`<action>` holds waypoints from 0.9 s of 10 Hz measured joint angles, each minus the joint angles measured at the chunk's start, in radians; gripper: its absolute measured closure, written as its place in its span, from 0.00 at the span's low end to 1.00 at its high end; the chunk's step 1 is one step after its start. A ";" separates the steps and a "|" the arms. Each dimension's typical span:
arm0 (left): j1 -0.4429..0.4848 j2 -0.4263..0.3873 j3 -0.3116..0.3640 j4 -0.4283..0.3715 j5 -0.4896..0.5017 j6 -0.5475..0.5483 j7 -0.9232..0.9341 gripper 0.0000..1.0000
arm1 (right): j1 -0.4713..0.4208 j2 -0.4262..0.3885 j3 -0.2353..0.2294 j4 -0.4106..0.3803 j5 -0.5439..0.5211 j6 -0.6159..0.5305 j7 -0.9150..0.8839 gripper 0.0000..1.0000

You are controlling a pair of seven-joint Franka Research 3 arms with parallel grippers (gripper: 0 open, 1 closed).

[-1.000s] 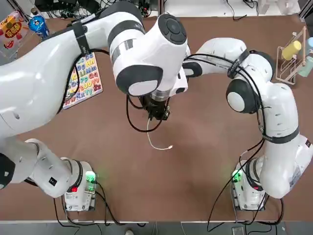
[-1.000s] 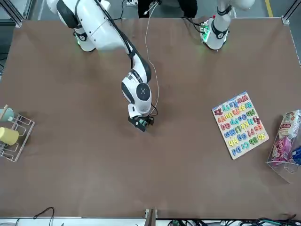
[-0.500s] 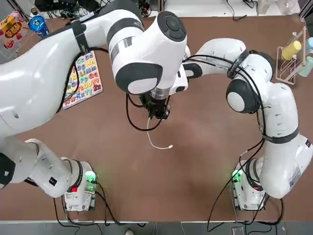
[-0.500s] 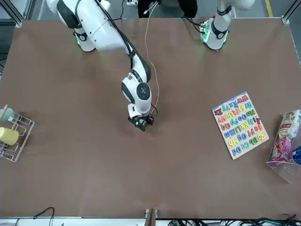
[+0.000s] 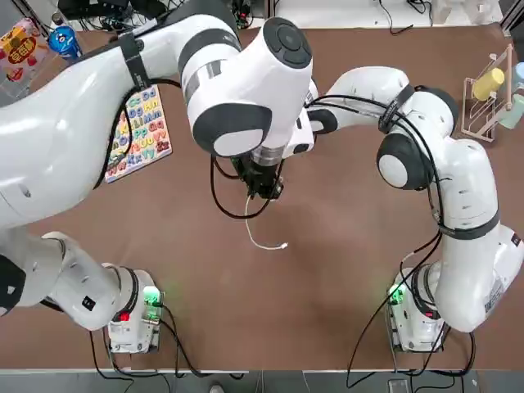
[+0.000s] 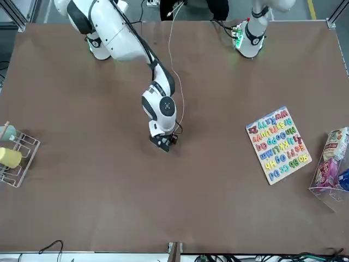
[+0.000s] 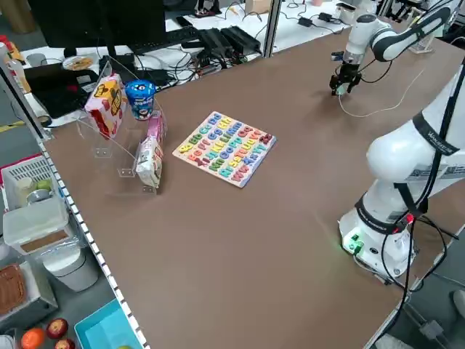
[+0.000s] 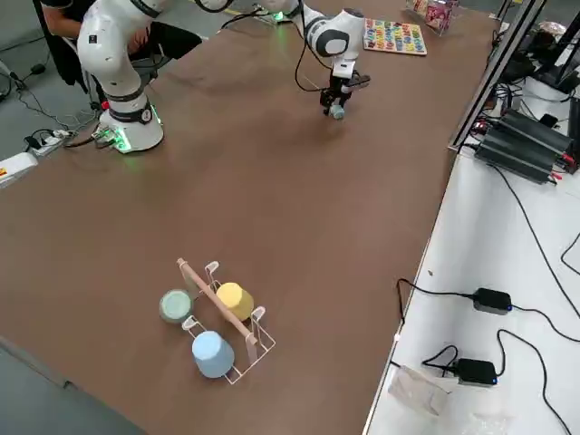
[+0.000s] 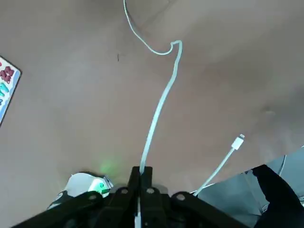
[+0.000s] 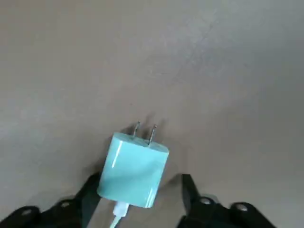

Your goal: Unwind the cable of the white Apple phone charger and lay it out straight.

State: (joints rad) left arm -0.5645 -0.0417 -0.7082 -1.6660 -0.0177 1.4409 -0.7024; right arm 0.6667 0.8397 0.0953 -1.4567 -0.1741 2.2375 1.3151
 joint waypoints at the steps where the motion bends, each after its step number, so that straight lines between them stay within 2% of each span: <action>1: 0.000 0.000 0.000 0.003 0.000 -0.005 0.000 0.97 | 0.000 0.000 0.001 0.004 0.000 0.002 0.000 0.47; 2: 0.000 0.000 0.001 0.006 0.000 -0.008 0.000 0.97 | 0.000 0.000 0.001 0.005 0.000 0.002 0.000 0.51; 6: 0.002 0.000 0.016 0.019 0.000 -0.008 0.001 0.97 | -0.002 0.000 -0.003 0.007 -0.014 0.002 -0.025 0.51; 9: 0.004 0.000 0.035 0.035 0.000 -0.011 0.018 0.97 | -0.058 -0.001 -0.014 0.063 -0.029 0.007 -0.230 0.51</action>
State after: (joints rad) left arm -0.5607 -0.0420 -0.6727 -1.6314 -0.0175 1.4304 -0.6842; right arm 0.6082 0.8388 0.0813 -1.3939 -0.2031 2.2448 1.0850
